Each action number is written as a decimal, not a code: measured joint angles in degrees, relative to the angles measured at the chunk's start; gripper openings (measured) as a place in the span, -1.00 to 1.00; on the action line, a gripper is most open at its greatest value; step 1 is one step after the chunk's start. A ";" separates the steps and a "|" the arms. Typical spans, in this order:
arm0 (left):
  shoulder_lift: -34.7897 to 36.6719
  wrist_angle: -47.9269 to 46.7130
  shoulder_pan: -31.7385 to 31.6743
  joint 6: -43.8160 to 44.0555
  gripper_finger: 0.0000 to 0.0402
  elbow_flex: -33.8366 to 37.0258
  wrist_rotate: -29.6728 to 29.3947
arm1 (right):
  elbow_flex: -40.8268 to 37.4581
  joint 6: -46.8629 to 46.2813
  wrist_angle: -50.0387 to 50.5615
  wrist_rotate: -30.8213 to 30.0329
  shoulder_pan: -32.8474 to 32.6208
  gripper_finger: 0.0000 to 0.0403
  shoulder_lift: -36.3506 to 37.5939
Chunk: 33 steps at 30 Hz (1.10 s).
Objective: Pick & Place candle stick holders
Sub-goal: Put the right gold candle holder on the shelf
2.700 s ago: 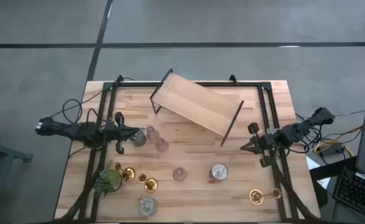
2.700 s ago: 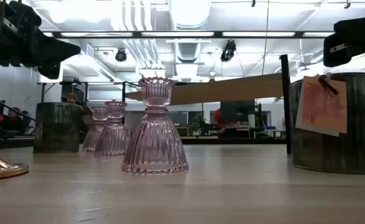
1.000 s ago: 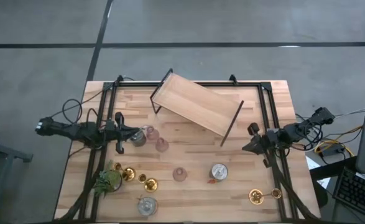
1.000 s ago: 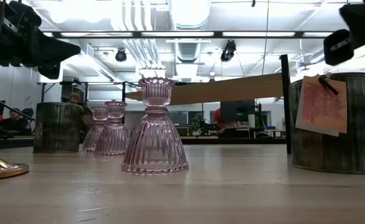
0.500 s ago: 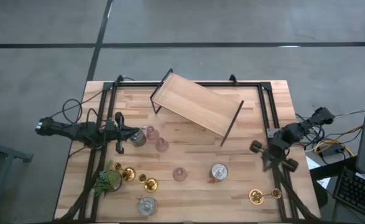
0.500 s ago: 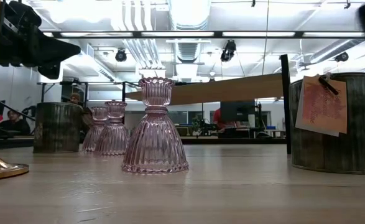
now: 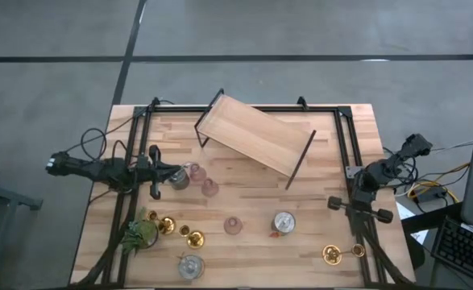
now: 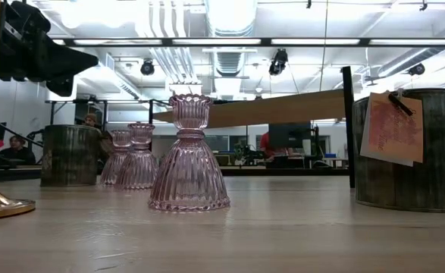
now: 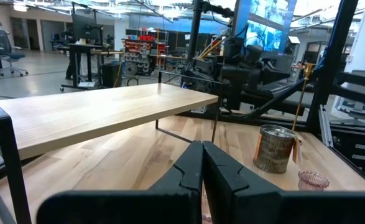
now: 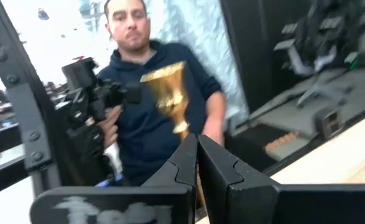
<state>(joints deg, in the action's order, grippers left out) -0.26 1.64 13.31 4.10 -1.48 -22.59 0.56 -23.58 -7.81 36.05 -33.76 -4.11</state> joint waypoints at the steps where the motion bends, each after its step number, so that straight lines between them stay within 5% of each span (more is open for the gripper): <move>1: -0.01 -0.01 0.01 -0.02 -0.94 0.00 0.00 | 0.00 -0.68 0.28 -0.06 -1.26 -0.96 -0.74; 21: 0.01 -0.01 0.00 0.00 -0.94 0.00 0.00 | -0.03 -4.97 -8.86 -30.72 -27.68 -0.96 -17.17; 33: 0.01 0.01 -0.01 -0.02 -0.94 0.00 0.00 | -0.04 -2.57 -14.80 -37.32 -31.14 -0.96 -24.13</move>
<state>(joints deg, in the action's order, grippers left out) -0.25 1.65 13.30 4.08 -1.48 -22.59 0.51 -26.16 -22.61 -1.28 -64.90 -28.24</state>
